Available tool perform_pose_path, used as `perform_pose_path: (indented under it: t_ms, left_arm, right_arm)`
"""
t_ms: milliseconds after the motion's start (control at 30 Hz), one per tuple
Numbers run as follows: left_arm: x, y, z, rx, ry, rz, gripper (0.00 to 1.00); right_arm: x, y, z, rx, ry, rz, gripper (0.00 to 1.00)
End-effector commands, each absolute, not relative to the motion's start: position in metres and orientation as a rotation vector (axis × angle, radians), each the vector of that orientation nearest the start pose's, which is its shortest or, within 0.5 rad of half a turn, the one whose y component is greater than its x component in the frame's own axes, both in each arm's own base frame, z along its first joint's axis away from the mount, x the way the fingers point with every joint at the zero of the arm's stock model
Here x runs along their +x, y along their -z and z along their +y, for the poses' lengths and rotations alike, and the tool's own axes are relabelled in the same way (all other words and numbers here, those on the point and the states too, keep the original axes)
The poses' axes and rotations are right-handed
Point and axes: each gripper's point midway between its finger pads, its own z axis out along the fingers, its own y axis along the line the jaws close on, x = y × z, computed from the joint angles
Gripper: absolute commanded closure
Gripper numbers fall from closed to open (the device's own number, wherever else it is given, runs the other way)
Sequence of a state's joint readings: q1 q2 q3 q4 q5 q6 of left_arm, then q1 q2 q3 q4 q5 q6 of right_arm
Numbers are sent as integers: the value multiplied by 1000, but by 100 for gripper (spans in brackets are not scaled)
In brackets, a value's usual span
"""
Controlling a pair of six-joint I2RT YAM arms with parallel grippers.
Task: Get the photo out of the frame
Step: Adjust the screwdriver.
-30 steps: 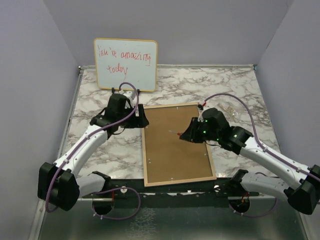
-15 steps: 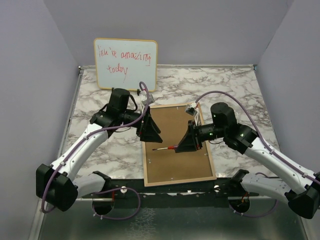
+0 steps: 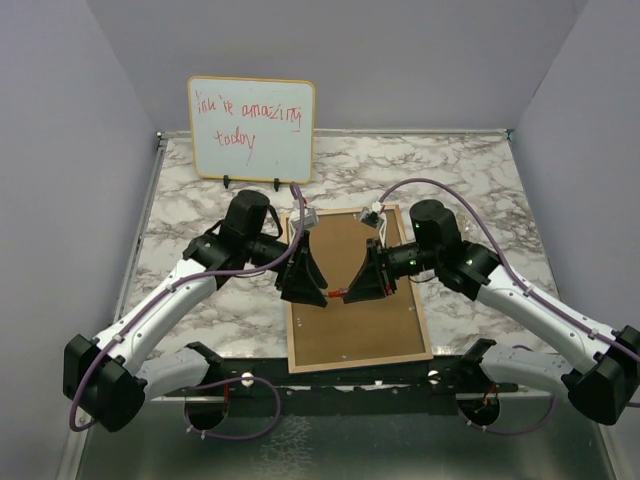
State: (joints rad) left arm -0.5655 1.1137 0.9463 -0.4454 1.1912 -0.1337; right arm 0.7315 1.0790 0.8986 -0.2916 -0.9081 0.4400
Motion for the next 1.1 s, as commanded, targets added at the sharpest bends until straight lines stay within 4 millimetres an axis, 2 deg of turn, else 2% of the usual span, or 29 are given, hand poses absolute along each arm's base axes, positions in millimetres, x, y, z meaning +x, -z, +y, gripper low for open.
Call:
perform_pose_path:
  t_ms: [0, 100, 300, 367, 400, 467, 567, 700, 800, 900, 967, 1067]
  left_arm:
    - [102, -252, -264, 1158, 1692, 1878, 29]
    - [99, -257, -262, 1156, 1678, 1865, 38]
    - [104, -250, -263, 1123, 1645, 1904, 87]
    - [103, -248, -263, 1120, 1654, 1917, 96]
    - [103, -248, -262, 1120, 1654, 1918, 96]
    - [101, -249, -262, 1127, 1658, 1908, 81]
    - [99, -252, -261, 1140, 1660, 1886, 77]
    - [97, -251, -260, 1148, 1665, 1882, 79]
    - [100, -249, -261, 1143, 1651, 1891, 97]
    - [101, -249, -262, 1150, 1662, 1891, 100]
    - [101, -250, -263, 1161, 1667, 1879, 100]
    - [103, -249, -263, 1161, 1656, 1879, 100]
  right_arm:
    - [110, -263, 303, -979, -1631, 1989, 99]
    - [111, -261, 305, -986, -1644, 1996, 99]
    - [110, -263, 309, -996, -1689, 1986, 99]
    - [111, -264, 309, -975, -1684, 1987, 99]
    - [112, -263, 308, -957, -1675, 1993, 99]
    - [113, -266, 308, -938, -1678, 1981, 99]
    - [112, -267, 309, -928, -1688, 1967, 99]
    - [112, -265, 309, -925, -1692, 1979, 99]
    - [111, -264, 309, -935, -1701, 1979, 98]
    - [118, -262, 309, -882, -1654, 2015, 89]
    - [127, -260, 307, -807, -1591, 2052, 66]
    - [138, -260, 305, -700, -1537, 2039, 39]
